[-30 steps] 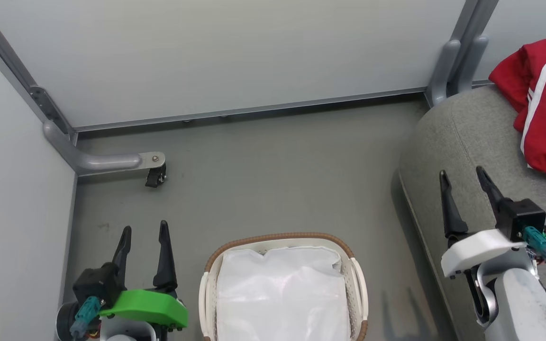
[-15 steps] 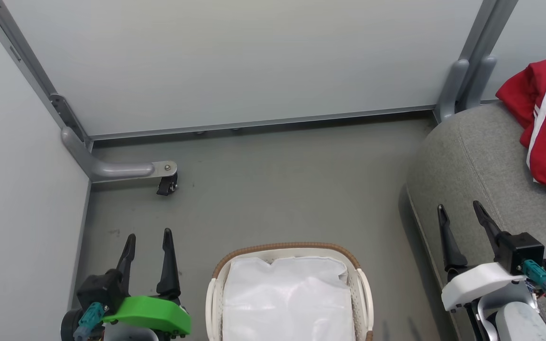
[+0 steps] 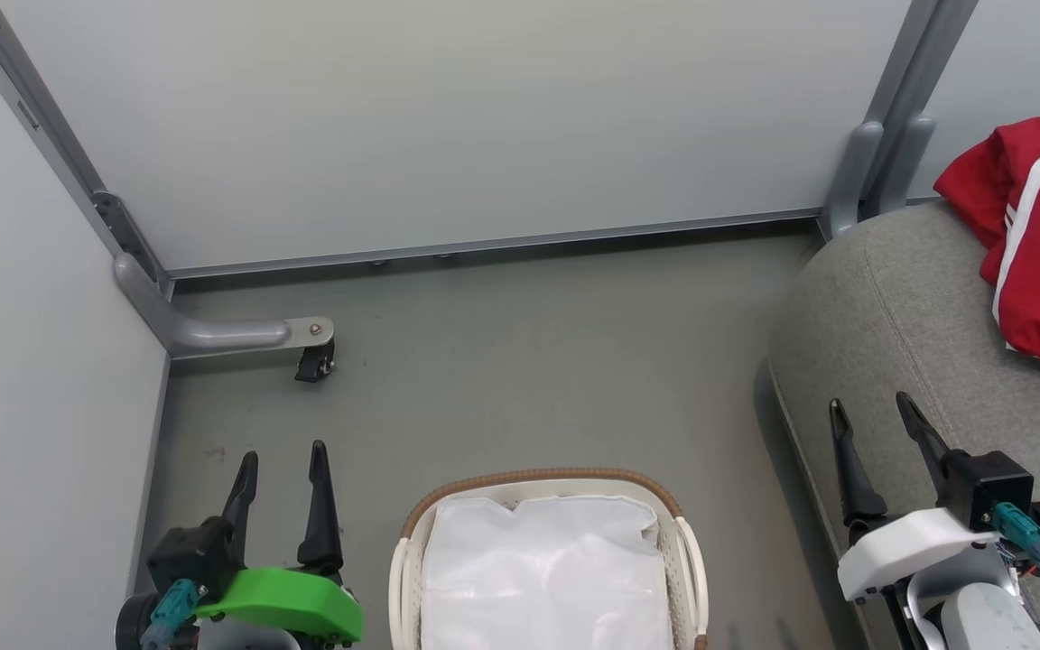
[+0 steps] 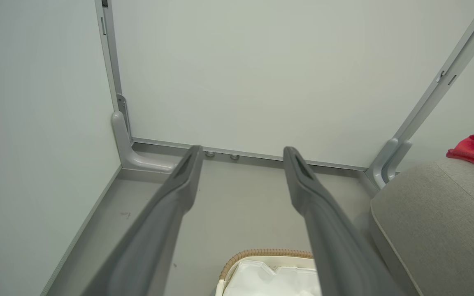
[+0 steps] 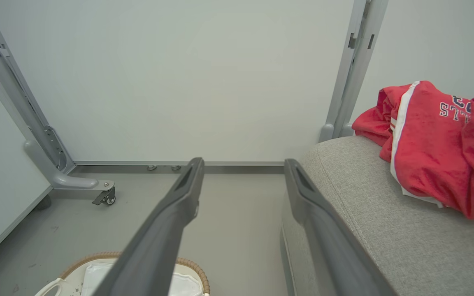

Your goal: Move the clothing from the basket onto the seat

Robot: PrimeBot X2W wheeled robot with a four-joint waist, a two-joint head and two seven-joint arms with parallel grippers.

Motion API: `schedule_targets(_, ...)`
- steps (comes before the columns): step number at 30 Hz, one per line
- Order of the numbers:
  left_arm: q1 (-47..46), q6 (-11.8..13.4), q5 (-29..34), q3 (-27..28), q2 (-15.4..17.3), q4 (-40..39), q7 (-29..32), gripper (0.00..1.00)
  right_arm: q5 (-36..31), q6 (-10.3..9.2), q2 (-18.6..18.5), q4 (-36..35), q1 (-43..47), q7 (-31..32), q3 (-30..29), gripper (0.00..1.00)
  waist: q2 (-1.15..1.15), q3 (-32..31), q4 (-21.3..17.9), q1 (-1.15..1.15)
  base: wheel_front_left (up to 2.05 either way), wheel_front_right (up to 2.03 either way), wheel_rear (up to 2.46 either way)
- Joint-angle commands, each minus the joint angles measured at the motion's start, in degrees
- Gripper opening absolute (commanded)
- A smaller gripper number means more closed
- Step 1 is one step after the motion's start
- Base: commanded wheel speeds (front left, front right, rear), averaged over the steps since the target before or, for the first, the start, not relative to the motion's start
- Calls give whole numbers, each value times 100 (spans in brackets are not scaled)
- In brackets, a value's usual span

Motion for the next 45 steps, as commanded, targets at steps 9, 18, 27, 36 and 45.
schedule_targets(9,23,0,-88,-11,-8,168,24,0,95,0,52,200,34,56,-4,0,0,-14,-13,0,0,0,0)
schedule_targets(18,-27,-83,-974,176,0,110,283,0,1167,-1,43,154,14,341,-55,0,0,-23,-36,0,0,0,0)
schedule_targets(27,-74,-159,-1770,346,7,50,518,0,2137,-1,34,62,40,544,-50,0,0,-32,-59,0,0,0,0)
schedule_targets(36,-120,-229,-2487,501,12,-4,730,0,3003,-2,26,5,41,750,-71,0,0,-42,-81,0,0,0,0)
schedule_targets(45,-160,-288,-3114,641,16,-48,919,0,3767,-2,19,-40,37,938,-95,0,0,-51,-103,0,0,0,0)
